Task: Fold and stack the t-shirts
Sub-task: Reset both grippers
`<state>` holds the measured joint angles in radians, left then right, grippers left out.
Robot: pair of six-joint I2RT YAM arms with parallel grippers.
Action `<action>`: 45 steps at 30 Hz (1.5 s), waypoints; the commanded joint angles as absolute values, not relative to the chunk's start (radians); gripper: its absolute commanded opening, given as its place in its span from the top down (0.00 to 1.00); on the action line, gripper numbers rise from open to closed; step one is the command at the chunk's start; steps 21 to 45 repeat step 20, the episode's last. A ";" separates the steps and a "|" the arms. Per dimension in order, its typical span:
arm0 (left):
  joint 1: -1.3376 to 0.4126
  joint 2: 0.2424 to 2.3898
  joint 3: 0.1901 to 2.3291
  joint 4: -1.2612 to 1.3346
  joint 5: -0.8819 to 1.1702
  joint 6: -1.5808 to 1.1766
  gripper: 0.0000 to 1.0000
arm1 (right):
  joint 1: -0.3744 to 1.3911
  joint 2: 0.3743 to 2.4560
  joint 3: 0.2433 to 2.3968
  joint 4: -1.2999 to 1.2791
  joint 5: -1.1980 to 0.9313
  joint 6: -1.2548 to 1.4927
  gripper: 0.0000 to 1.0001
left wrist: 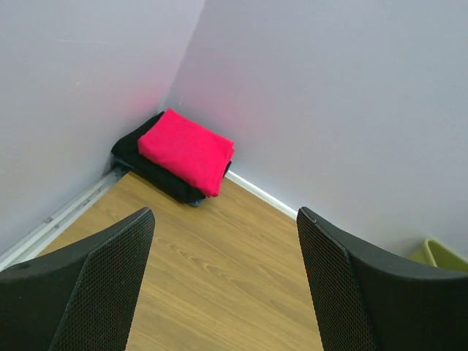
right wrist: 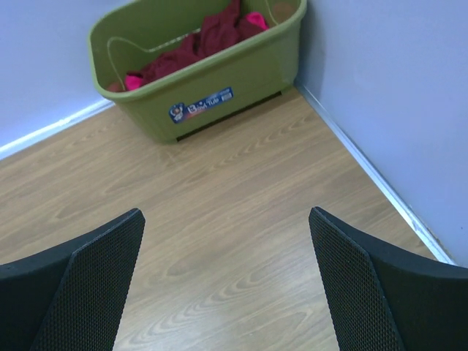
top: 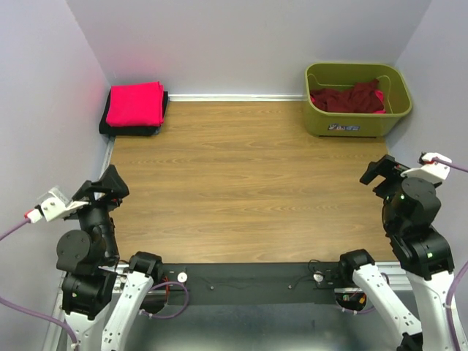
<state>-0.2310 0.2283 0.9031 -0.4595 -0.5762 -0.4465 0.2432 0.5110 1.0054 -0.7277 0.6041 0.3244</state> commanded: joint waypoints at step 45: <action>-0.232 0.164 0.776 -0.509 -0.635 -0.620 0.14 | 0.302 0.364 0.942 -0.684 0.520 0.282 0.00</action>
